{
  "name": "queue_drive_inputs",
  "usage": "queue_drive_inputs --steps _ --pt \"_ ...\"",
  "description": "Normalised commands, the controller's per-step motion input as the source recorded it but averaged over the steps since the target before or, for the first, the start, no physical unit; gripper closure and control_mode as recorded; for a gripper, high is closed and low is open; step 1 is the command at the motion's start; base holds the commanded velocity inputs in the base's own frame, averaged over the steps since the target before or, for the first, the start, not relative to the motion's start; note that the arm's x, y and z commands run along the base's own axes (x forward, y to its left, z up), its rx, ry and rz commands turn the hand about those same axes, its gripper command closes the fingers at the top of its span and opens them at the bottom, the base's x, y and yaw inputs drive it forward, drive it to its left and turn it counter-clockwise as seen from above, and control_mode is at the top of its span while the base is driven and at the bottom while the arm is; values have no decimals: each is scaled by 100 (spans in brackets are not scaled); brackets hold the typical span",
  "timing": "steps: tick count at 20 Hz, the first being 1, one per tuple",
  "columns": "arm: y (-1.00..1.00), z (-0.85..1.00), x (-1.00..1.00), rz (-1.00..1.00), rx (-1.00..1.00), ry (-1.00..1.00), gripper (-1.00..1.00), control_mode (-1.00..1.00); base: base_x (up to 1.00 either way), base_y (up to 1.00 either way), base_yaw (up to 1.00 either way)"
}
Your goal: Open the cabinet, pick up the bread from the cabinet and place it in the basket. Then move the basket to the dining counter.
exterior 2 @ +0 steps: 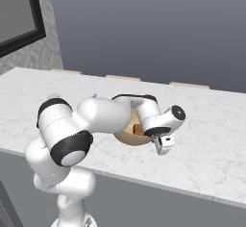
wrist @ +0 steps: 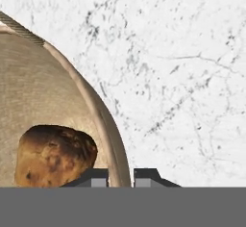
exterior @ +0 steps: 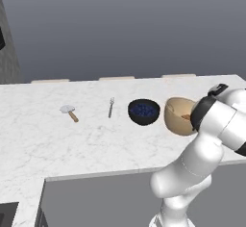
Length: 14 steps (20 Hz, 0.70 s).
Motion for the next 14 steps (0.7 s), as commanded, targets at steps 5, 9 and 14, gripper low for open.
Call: queue_drive_inputs --steps 5,9,14 --pt "0 9 -11 0 0 -15 100 -100 0 0 0" --pt "9 9 -10 0 -3 -25 100 -100 0 0 0" --pt "3 1 -4 -6 -15 -4 100 -100 0 0 0"
